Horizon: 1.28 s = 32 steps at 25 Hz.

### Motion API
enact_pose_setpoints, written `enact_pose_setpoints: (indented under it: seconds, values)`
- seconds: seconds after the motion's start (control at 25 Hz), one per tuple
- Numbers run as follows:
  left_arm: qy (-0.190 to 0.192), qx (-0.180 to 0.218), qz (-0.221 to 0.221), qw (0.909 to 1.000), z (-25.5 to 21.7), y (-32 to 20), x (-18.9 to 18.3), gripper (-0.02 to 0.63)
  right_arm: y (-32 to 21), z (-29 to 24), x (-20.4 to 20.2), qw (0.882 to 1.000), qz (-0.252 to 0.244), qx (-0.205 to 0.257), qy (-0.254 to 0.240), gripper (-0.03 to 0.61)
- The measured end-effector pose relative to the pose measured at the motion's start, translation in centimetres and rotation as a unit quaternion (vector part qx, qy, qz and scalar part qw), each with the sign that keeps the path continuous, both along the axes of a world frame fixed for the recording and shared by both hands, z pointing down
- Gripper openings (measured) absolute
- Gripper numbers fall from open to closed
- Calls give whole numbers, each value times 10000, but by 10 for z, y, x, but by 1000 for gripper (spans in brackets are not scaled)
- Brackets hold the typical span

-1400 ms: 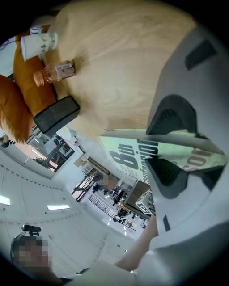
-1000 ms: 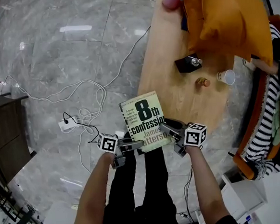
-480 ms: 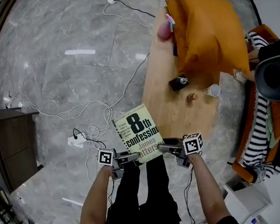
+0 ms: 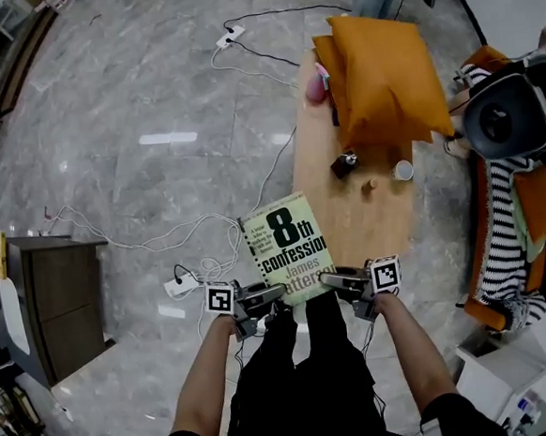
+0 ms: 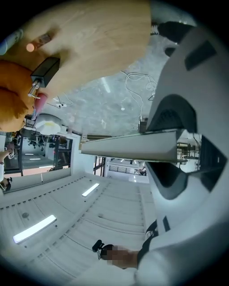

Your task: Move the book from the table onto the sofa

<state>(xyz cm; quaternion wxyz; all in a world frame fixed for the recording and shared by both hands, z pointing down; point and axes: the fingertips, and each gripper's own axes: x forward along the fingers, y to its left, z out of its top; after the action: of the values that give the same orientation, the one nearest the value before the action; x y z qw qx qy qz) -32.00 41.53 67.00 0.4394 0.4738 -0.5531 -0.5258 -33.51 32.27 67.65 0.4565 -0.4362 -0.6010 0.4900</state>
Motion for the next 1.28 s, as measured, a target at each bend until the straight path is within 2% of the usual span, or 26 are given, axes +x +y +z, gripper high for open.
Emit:
enact_pose_setpoints:
  seconds: [0.16, 0.24, 0.36, 0.64, 0.76, 1.0, 1.28]
  values:
    - [-255, -65, -152, 9995, -29, 21, -2, 164, 19, -36, 9, 9993, 315, -76, -166, 181]
    - [-114, 6, -292, 9995, -40, 27, 6, 164, 28, -54, 20, 9981, 506, -185, -284, 181]
    - [-35, 111, -402, 9991, -61, 32, 22, 164, 31, -61, 44, 9969, 745, -41, -268, 184]
    - [-420, 84, -553, 9975, -108, 28, 60, 164, 25, -100, 98, 9915, 1208, -135, -461, 184]
    - [-400, 90, -636, 9971, -115, 32, 69, 164, 28, -119, 102, 9870, 1343, -289, -829, 184]
    - [-562, 224, -908, 9940, -128, 34, 74, 166, 29, -135, 108, 9790, 1627, -538, -1106, 183]
    - [-520, 312, -873, 9943, -132, 31, 86, 166, 26, -140, 122, 9768, 1745, -496, -1135, 183]
